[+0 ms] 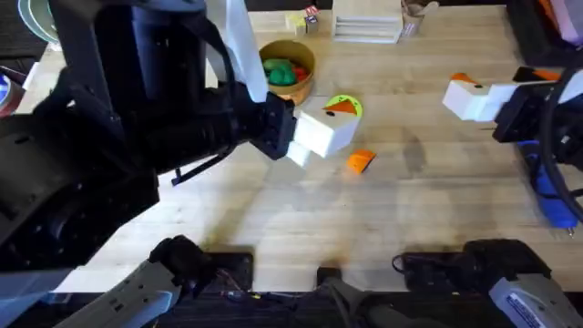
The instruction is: Pick up the gripper from the table and insert it into the empty holder that is missing its gripper. Then pick up a screw, insert it into the mounting hole, and use the screwdriver to tighten it. Finally, clean up the table by picking up the vegetable and placing it into the bucket.
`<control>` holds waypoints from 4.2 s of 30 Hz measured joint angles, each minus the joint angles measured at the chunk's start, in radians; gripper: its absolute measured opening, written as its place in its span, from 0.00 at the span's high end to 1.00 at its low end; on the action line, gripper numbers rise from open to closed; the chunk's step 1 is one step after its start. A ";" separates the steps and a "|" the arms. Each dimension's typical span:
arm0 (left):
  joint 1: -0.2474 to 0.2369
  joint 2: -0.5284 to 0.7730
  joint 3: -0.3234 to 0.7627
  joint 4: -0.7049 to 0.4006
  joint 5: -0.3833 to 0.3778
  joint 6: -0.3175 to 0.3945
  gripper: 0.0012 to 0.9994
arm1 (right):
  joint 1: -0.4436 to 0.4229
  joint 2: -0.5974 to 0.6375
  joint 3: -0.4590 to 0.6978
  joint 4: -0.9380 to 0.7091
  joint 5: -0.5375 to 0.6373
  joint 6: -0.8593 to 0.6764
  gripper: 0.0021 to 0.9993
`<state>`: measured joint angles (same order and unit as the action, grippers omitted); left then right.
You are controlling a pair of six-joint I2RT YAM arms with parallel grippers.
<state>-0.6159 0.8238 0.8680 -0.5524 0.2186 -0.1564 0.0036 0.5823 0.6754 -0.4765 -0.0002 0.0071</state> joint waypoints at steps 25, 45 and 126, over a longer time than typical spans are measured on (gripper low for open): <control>-0.002 -0.390 -0.538 0.564 -0.031 0.109 0.01 | 0.000 0.000 0.000 0.000 0.000 0.000 0.01; -0.005 -0.820 -0.862 0.555 -0.027 0.104 0.01 | 0.000 0.000 0.000 0.000 0.000 0.000 0.01; -0.010 -0.816 -0.862 0.498 0.163 0.051 0.01 | 0.510 0.655 0.167 -0.256 -0.144 -0.140 0.26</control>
<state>-0.6262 0.0074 0.0059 -0.0544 0.3819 -0.1053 0.5140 1.2371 0.8429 -0.7328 -0.1444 -0.1326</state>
